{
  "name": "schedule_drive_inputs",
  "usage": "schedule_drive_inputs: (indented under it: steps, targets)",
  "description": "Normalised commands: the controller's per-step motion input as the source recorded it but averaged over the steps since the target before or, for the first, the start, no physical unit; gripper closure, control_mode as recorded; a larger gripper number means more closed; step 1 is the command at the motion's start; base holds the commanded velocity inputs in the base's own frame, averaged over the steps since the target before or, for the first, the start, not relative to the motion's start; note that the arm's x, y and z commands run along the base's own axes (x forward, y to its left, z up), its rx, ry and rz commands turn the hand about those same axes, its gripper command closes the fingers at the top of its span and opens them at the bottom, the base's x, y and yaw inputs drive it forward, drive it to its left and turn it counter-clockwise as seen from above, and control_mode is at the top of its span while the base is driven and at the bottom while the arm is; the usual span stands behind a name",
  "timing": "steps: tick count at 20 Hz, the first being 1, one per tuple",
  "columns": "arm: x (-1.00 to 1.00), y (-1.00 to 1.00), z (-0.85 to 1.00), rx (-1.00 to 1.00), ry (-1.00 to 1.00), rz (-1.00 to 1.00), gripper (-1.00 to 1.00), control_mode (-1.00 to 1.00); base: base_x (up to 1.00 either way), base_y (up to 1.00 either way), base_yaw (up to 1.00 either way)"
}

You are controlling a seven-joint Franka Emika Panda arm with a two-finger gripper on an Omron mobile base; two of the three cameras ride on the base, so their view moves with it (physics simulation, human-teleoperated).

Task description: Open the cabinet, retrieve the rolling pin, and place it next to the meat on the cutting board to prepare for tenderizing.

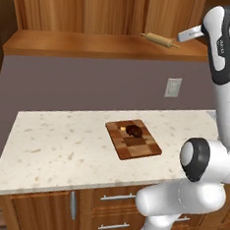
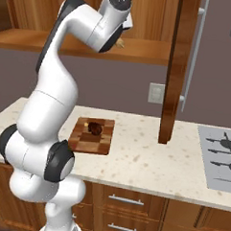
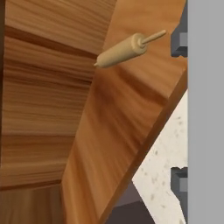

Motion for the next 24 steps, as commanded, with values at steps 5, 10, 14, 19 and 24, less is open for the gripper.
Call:
schedule_drive_inputs:
  steps: [5, 10, 14, 19, 24]
  targets:
    - [0.39, -0.17, -0.08, 0.0, 0.0, 0.0, -1.0, -1.0, 0.0, 0.0, 0.0]
    - [0.36, -0.2, -0.07, 0.0, 0.0, 0.0, -1.0, -1.0, 0.0, 0.0, 0.0]
    - [0.35, -0.19, -0.03, 0.0, 0.0, 0.0, -1.0, -1.0, 0.0, 0.0, 0.0]
    - [0.34, -0.14, -0.02, 0.0, 0.0, 0.0, -1.0, -1.0, 0.0, 0.0, 0.0]
    - [0.31, -0.13, -0.03, 0.0, 0.01, 0.0, -1.0, -1.0, 0.0, 0.0, 0.0]
